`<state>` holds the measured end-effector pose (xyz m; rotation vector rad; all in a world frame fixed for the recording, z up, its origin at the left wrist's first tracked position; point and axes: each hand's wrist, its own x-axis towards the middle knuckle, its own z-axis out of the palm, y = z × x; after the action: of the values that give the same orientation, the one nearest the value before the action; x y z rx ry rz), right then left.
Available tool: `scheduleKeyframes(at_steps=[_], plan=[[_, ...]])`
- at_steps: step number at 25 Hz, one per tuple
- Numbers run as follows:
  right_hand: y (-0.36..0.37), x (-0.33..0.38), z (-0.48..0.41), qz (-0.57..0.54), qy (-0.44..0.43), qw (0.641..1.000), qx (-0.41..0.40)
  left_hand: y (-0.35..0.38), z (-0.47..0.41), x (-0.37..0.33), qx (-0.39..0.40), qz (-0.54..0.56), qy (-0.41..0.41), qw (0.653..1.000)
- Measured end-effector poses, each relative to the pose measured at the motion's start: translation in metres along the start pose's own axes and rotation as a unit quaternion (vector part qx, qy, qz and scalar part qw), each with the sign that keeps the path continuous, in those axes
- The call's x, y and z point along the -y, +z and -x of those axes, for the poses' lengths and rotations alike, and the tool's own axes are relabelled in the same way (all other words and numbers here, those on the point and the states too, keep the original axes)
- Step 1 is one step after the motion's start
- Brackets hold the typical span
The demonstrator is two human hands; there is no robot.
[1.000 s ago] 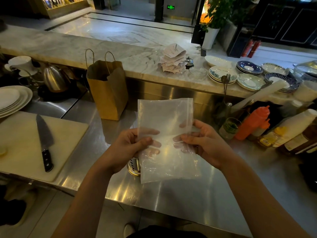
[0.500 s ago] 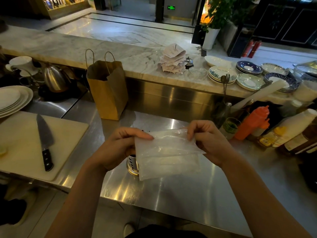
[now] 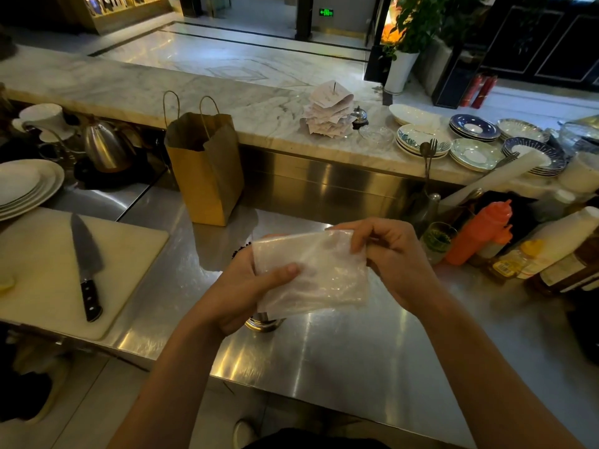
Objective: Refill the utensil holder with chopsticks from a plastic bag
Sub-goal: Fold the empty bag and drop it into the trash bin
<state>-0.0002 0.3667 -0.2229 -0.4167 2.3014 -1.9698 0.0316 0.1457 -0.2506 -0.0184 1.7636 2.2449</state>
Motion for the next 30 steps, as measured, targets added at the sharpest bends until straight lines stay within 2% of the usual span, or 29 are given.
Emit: scheduleKeyframes(at_steps=[3,5,8,12,17,20,26,30], plan=[[0.009,0.0,0.005,-0.149,0.124,0.981,-0.011,-0.004,-0.003,-0.001,-0.023,-0.029,0.039,0.999],[0.014,-0.003,0.007,-0.135,0.19,0.972,0.005,-0.006,-0.005,-0.001,-0.033,-0.057,0.062,0.996],[0.021,-0.011,0.011,-0.112,0.214,0.969,0.047,-0.005,-0.006,0.003,-0.039,-0.074,0.086,0.993],[0.018,-0.01,0.01,-0.101,0.19,0.976,0.041,-0.004,-0.006,0.008,-0.06,-0.107,0.088,0.989],[0.022,-0.011,0.005,-0.015,0.142,0.99,0.019,0.016,-0.011,0.011,-0.221,-0.132,0.075,0.963],[0.031,-0.012,0.005,-0.033,0.145,0.989,0.008,0.027,-0.012,0.012,-0.296,-0.176,0.107,0.933],[0.05,-0.012,0.003,-0.044,0.162,0.979,-0.111,0.04,-0.014,0.013,-0.314,-0.15,0.153,0.925],[0.053,-0.01,-0.001,0.002,0.079,0.983,-0.166,0.043,-0.018,0.014,-0.323,-0.128,0.17,0.922]])
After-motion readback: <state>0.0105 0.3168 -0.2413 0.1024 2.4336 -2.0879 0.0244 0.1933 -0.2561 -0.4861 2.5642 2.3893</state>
